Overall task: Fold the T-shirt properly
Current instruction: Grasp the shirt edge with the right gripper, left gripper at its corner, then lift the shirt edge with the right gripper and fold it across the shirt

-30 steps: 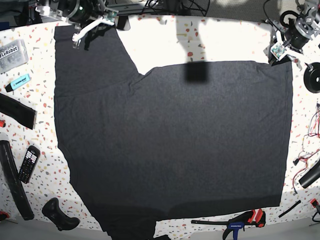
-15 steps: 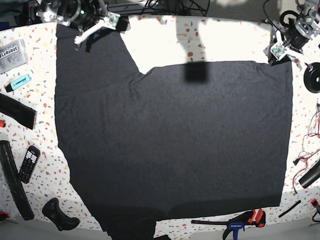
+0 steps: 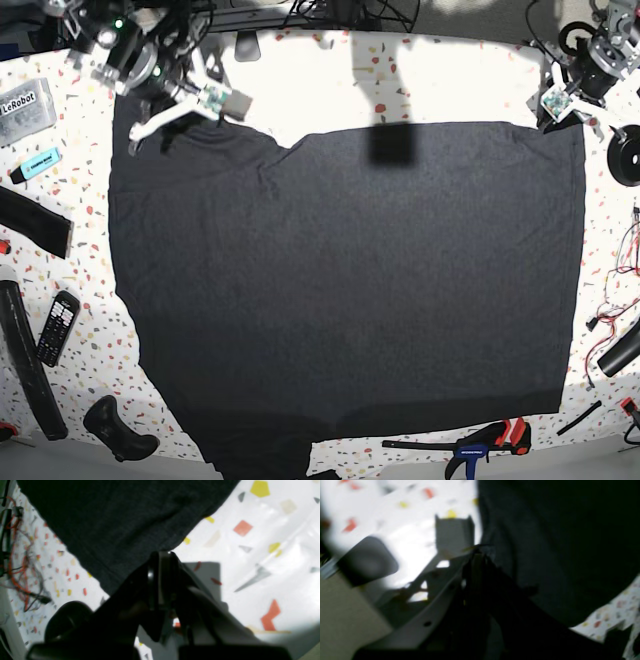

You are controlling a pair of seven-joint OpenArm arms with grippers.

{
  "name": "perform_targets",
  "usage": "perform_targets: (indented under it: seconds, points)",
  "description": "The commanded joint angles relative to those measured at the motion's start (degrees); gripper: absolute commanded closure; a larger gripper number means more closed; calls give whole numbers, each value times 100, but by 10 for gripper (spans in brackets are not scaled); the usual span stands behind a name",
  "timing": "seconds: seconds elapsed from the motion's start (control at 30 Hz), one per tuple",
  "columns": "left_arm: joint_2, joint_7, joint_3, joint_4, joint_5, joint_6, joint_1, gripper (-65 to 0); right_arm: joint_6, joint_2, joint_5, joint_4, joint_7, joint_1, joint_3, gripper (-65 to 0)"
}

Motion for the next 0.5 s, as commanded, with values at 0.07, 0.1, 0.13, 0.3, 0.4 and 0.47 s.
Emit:
perform_targets:
  seconds: [0.07,0.1,0.13,0.3,0.4,0.47]
  points:
    - [-83,-63,-33,232,-46,76,0,0,-52,74,269,131,26,-11,17,0]
    - [-83,-63,-33,299,-46,76,0,0,-50,74,378,170,2,-13,17,0]
    - [-83,-61,-33,376,-46,76,0,0,-46,72,476,232,-46,-11,17,0]
    - [-85,-61,-33,789,-46,79,-13,0,-50,72,612,734,-470,111,17,0]
    - [-83,-50,-33,861,-48,79,-94,0,-116,72,614,883,-570,321,17,0]
    - [-83,0,-33,861,-46,79,-186,0,-186,72,612,881,-581,474,17,0]
